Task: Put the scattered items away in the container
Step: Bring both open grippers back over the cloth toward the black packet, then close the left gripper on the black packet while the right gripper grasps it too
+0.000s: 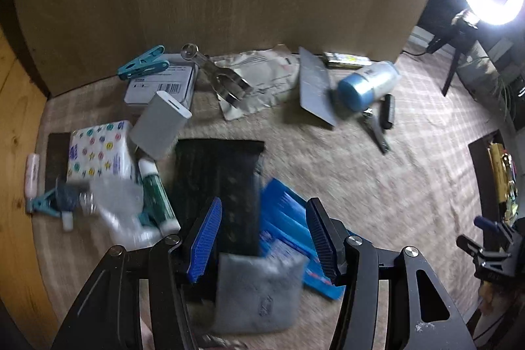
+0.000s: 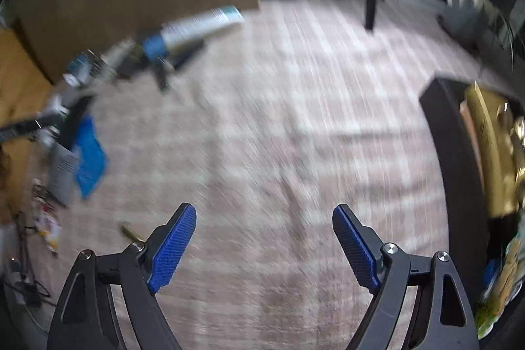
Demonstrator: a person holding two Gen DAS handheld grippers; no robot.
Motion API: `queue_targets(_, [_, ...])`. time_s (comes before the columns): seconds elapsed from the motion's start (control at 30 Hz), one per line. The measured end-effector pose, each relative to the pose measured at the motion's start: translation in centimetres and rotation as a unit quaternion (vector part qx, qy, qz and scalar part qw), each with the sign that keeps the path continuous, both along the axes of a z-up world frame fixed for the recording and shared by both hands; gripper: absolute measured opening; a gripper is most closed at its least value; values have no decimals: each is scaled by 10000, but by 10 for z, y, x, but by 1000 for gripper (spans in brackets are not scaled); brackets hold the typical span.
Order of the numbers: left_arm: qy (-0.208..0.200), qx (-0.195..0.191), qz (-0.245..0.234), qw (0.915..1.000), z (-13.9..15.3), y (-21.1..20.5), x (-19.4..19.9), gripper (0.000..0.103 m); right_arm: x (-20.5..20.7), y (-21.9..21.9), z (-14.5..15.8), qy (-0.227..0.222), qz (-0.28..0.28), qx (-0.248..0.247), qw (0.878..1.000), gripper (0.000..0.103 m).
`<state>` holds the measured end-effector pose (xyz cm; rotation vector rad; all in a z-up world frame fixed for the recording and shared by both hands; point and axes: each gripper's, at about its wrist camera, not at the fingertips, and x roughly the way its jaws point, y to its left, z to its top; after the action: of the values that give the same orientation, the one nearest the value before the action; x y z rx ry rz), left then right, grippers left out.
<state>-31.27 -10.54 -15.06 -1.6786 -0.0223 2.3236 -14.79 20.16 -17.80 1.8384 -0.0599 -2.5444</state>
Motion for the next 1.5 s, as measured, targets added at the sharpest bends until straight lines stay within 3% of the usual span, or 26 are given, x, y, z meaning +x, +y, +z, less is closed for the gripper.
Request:
queue_targets(0.07, [-81, -30, 21, 10000, -7, -4, -12, 57, 5, 3, -1, -32, -43, 62, 10000, 82])
queue_targets(0.23, [-358, -91, 90, 9993, -26, -13, -34, 57, 19, 16, 7, -72, -301, -591, 9978, 82])
queue_targets(0.4, [-314, -421, 146, 9985, -30, -19, -35, 58, 31, 10, 12, -89, -342, -799, 9962, 82])
queue_targets(0.73, [-552, -129, 46, 9984, -36, -28, -2, 63, 31, -14, 21, 6, 12, -1190, 9929, 82])
queue_targets(0.83, [-326, -334, 395, 9981, -33, -32, -6, 66, 33, -16, 22, -23, 150, -1263, 9919, 81])
queue_targets(0.93, [-556, 101, 735, 9957, -37, -34, -9, 66, 35, -13, 23, -51, 217, -1267, 9917, 81])
queue_targets(1.0, [-523, 92, 711, 9961, -37, -28, -3, 66, 38, -6, 25, -39, 220, -1257, 9918, 81])
queue_targets(1.1, [-450, 99, 558, 9974, -36, -5, 13, 65, 41, 6, 29, 26, 217, -1228, 9922, 81])
queue_targets(1.3, [-480, 523, 431, 9965, -33, 62, 62, 51, 40, 32, 29, 69, 263, -1265, 9916, 81])
queue_targets(1.5, [-112, 626, 196, 9978, -38, 150, 127, 49, 33, 39, 29, 98, 572, -1404, 9884, 79])
